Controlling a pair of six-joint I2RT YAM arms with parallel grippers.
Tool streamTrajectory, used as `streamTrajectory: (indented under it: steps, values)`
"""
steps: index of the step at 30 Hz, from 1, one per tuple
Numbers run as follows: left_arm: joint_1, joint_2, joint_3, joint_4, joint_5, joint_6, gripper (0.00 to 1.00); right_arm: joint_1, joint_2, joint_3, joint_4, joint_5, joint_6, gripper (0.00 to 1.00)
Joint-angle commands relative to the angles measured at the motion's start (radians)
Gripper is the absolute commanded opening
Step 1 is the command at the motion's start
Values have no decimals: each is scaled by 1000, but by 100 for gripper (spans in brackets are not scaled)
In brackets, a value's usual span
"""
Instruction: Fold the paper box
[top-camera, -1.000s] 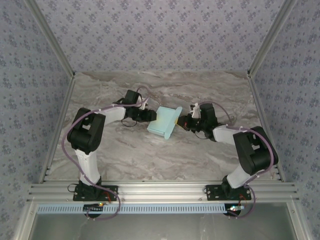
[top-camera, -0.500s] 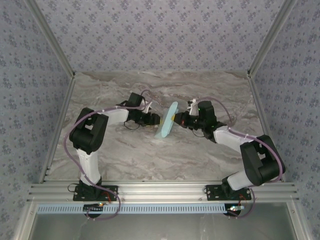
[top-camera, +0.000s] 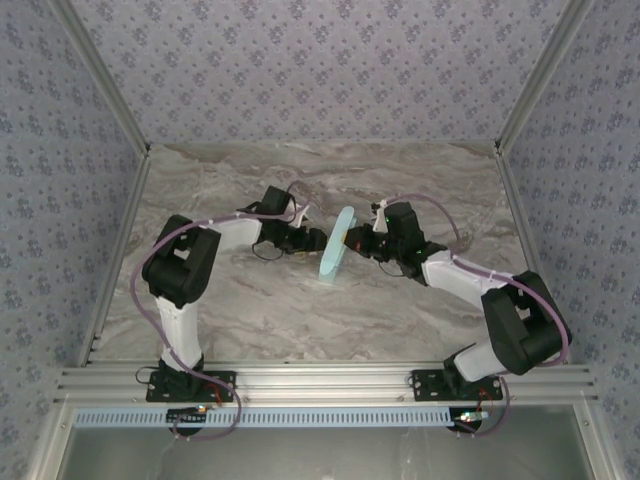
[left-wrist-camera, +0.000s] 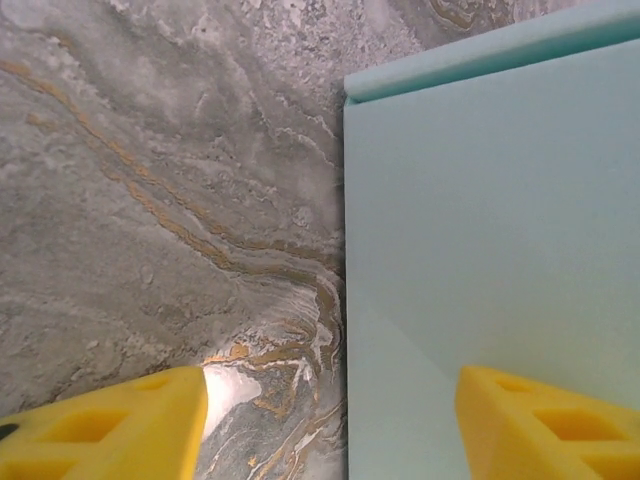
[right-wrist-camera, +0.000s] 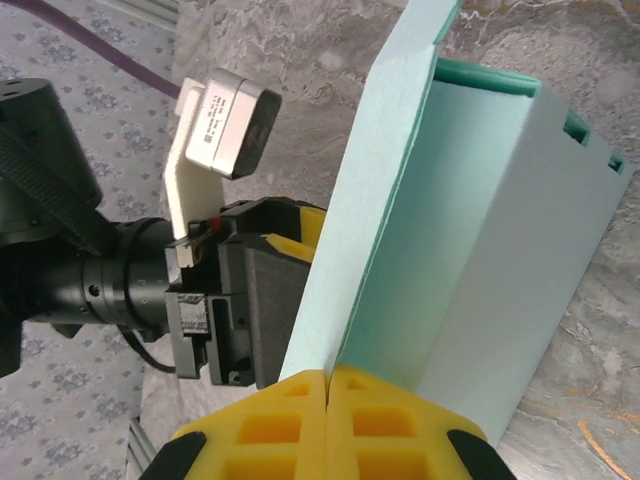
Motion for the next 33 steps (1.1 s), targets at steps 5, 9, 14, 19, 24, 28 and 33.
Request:
streamTrajectory:
  steps: [5,9,14,19,24,28,33]
  values:
    - [6,-144,-97,40,-195,-5,79,35,-3,25,-105,120,-12,2]
    - [4,-283,-218,125,-251,-23,84,43,-1,32,-113,133,-11,2]
    - [-53,-497,-400,290,-278,-38,94,53,0,39,-118,145,-11,2]
    - [-188,-611,-474,360,-411,10,99,59,1,41,-117,155,-10,2]
    - [-296,-603,-473,370,-577,80,99,60,6,44,-111,151,-3,2]
    - [-346,-549,-466,415,-612,130,99,60,5,43,-110,151,1,2]
    - [-375,-473,-450,480,-649,156,99,60,6,38,-98,155,10,2]
